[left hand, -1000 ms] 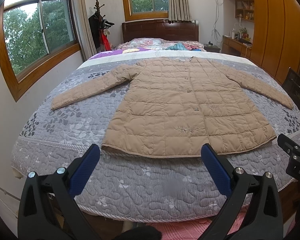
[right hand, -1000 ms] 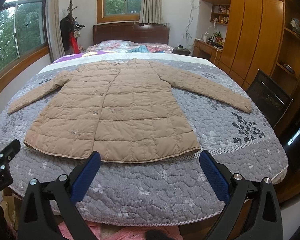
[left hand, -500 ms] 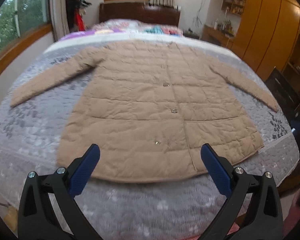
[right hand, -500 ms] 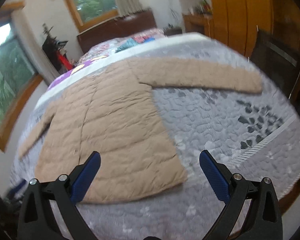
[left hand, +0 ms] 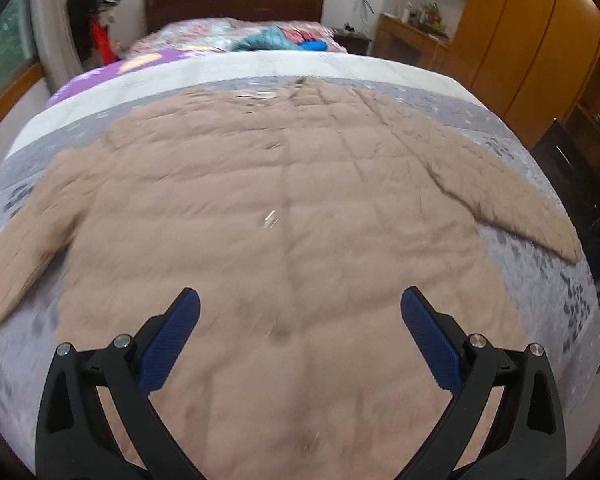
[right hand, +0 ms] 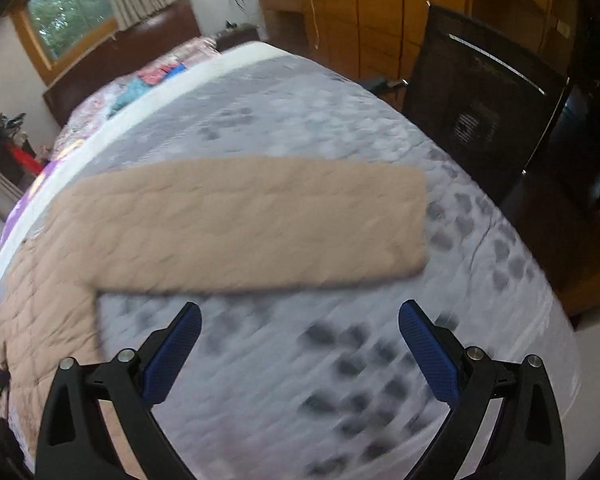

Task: Fold large clothes
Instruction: 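Move the right gripper to the tan coat's sleeve cuff and grasp it, then fold the held sleeve across the coat body and open the right gripper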

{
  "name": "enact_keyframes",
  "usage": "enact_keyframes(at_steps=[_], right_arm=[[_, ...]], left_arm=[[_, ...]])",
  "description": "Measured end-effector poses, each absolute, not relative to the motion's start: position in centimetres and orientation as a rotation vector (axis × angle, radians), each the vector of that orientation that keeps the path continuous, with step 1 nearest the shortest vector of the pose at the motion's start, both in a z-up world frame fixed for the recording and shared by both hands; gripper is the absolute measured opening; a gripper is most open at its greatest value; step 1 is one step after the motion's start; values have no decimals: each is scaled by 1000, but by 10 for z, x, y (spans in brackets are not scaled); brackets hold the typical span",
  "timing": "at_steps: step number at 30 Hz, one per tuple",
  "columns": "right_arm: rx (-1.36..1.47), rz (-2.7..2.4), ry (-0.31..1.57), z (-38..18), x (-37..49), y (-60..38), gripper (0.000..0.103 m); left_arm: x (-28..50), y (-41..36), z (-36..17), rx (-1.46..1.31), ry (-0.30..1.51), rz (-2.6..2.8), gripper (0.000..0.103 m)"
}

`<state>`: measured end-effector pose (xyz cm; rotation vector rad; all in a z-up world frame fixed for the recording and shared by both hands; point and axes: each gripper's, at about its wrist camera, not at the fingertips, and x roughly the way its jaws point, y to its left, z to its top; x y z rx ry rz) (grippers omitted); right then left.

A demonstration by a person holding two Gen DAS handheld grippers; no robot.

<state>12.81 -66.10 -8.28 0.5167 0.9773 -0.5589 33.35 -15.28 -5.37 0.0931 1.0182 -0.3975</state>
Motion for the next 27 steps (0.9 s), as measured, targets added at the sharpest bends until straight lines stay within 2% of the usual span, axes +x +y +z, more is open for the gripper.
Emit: enact_keyframes(at_steps=[4,10,13,15,17,19,20,21,22,24,27], right_arm=[[612,-608,983,-104,124,-725,98],[685,-574,1017,-131,131,-767,98],[695,-567,1027,-138,136,-773,93],[726,-542,1023,-144,138,-777,82],[748,-523,1034,-151,142,-777,76],[729,-537,1052,-155,146,-776,68],[705,-544,1044,-154,148,-774,60],[697,-545,1035,-153,149,-773,45],[703,-538,1028,-154,151,-773,37],[722,-515,1022,-154,154,-772,14],[688,-510,1001,-144,162,-761,9]], left_arm=[[382,-192,-64,104,1035,-401,99],[419,-235,-86,84,1113,-452,99],[425,-248,-94,97,1122,-462,99],[430,-254,-99,97,1130,-469,99],[434,-256,-103,86,1134,-468,99],[440,-255,-106,68,1134,-459,94],[443,-255,-108,62,1138,-457,92],[445,-253,-111,52,1147,-453,88],[447,-252,-114,44,1157,-453,81],[449,-251,-120,32,1174,-451,81],[449,-250,-120,22,1160,-467,81]])
